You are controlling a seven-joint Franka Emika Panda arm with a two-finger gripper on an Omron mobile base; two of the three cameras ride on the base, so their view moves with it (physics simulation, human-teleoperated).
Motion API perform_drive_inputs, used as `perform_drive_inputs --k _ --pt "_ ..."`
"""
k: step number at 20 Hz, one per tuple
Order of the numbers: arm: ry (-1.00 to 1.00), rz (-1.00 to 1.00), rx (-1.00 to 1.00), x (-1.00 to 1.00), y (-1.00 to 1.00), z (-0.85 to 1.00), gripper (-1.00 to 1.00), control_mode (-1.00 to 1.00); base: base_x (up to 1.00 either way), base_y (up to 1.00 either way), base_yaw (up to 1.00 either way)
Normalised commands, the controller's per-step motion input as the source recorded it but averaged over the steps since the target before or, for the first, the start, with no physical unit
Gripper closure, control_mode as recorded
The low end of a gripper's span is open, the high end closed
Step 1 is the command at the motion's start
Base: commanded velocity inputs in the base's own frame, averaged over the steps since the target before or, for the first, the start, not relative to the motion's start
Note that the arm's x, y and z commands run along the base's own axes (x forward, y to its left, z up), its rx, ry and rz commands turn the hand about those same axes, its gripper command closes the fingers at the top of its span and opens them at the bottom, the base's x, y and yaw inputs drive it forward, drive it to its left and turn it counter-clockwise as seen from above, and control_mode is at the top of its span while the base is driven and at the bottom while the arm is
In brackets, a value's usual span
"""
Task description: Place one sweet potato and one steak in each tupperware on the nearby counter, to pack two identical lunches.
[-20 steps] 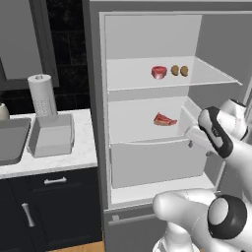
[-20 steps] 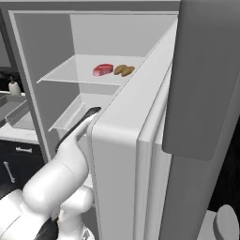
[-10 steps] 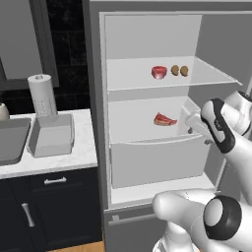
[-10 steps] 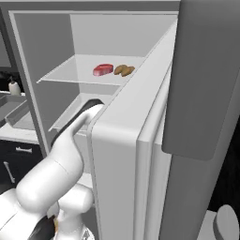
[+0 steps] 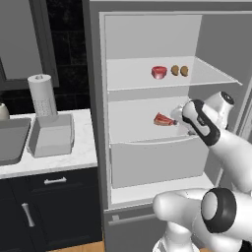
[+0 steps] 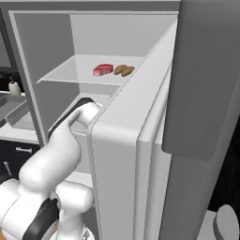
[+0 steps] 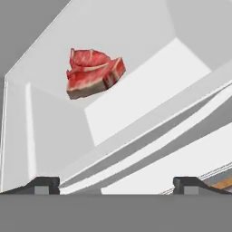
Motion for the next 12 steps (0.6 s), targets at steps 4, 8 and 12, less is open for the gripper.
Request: perform_drive_inputs --k 4,8,12 --pt "0.13 0.0 0.0 0.94 0.05 0.36 -1.0 -1.0 0.0 0.0 0.0" --pt "0.11 -0.01 0.0 0.86 0.0 0.01 -1.0 -1.0 0.0 0.0 0.0" --pt "-0.02 0.0 0.0 0.23 0.0 -0.24 -1.0 -1.0 0.0 0.0 0.0"
